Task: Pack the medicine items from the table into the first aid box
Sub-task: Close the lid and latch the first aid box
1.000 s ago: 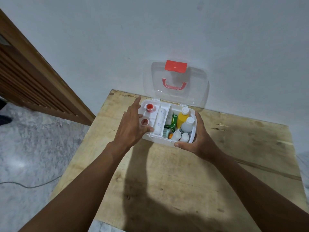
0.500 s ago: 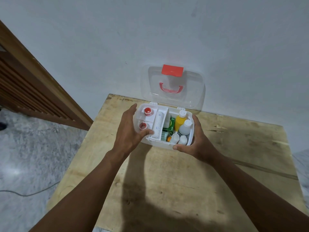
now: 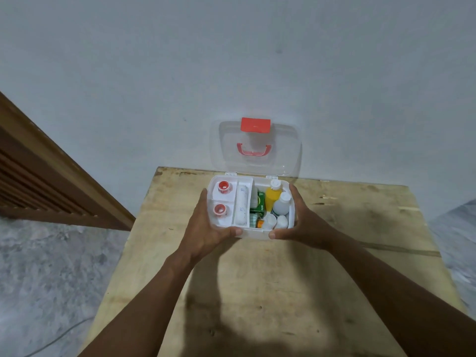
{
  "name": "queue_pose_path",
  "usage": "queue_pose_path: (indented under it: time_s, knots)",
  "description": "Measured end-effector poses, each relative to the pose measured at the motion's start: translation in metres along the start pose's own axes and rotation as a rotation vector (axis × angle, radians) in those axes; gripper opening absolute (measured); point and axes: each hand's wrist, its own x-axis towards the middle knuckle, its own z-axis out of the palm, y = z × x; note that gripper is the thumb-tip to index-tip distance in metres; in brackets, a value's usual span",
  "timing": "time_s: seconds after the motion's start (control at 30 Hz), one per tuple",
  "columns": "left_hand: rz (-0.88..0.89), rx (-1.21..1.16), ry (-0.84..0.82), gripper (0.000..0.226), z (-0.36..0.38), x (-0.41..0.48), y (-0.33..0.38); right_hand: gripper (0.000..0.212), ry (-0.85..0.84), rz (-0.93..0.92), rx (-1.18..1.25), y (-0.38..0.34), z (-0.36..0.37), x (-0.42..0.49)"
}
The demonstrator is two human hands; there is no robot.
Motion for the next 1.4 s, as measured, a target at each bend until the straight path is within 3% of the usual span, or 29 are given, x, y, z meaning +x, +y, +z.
queue_pose_path:
  time_s: [0.1,0.2,0.27,0.33,0.4,0.47,0.6,0.77,0.93,1.4]
  knots:
    - [-0.009,-0.036,0.031,0.088,0.002,-0.002,-0.002,0.112,-0.031,0.097,-0.060,-0.014,-0.001,-0.006]
    - [-0.022,-0.077,0.066,0.085,0.003,-0.005,-0.002,0.128,-0.009,0.177,-0.146,-0.032,-0.007,-0.008]
    - [-0.032,-0.087,0.070,0.085,0.002,-0.005,-0.005,0.136,0.107,0.315,-0.180,-0.049,-0.013,-0.005]
    - [-0.024,-0.093,0.077,0.087,0.002,-0.005,-0.010,0.119,0.320,0.343,-0.295,-0.065,-0.020,0.000]
    - [-0.007,-0.100,0.081,0.090,0.001,-0.004,-0.011,0.088,0.573,0.246,-0.425,-0.088,-0.025,0.008]
    - [0.001,-0.113,0.083,0.090,0.002,-0.004,-0.010,0.066,0.691,0.117,-0.593,-0.116,-0.028,0.019]
    - [0.022,-0.182,0.090,0.089,0.002,-0.007,-0.008,0.056,0.654,-0.048,-0.888,-0.155,-0.025,0.055]
    - [0.016,-0.264,0.057,0.090,0.002,-0.006,-0.013,0.046,0.597,-0.020,-1.072,-0.163,-0.017,0.082]
    - [-0.013,-0.288,0.053,0.096,0.005,-0.003,-0.018,0.031,0.692,-0.096,-1.002,-0.164,-0.013,0.075]
    - [-0.017,-0.171,0.080,0.095,0.005,-0.003,-0.019,0.021,0.580,-0.252,-0.852,-0.139,0.045,-0.022]
